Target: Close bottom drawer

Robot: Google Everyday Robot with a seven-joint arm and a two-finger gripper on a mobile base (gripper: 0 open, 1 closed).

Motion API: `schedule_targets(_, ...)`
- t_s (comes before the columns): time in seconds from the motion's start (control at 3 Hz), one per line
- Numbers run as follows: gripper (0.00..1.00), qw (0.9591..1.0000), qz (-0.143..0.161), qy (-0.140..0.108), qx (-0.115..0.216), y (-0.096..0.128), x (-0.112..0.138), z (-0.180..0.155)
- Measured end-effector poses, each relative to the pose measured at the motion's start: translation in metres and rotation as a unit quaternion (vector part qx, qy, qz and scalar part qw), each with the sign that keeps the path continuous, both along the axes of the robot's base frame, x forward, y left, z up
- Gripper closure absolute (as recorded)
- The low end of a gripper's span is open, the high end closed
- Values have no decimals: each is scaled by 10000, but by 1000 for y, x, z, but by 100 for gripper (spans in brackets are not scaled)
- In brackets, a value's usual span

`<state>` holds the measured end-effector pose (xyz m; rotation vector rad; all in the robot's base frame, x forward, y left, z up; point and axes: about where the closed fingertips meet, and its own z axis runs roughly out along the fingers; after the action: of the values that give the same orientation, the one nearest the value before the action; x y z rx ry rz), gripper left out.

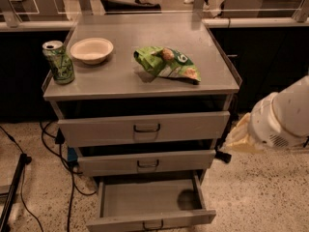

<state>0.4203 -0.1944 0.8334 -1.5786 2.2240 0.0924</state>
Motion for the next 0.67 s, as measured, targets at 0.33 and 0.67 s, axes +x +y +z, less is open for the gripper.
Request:
schedule_targets(0.33, 100, 9966, -277, 272, 730, 5, -2, -88)
schedule_targets(0.67, 100, 9967, -280, 273, 717, 4, -2, -92)
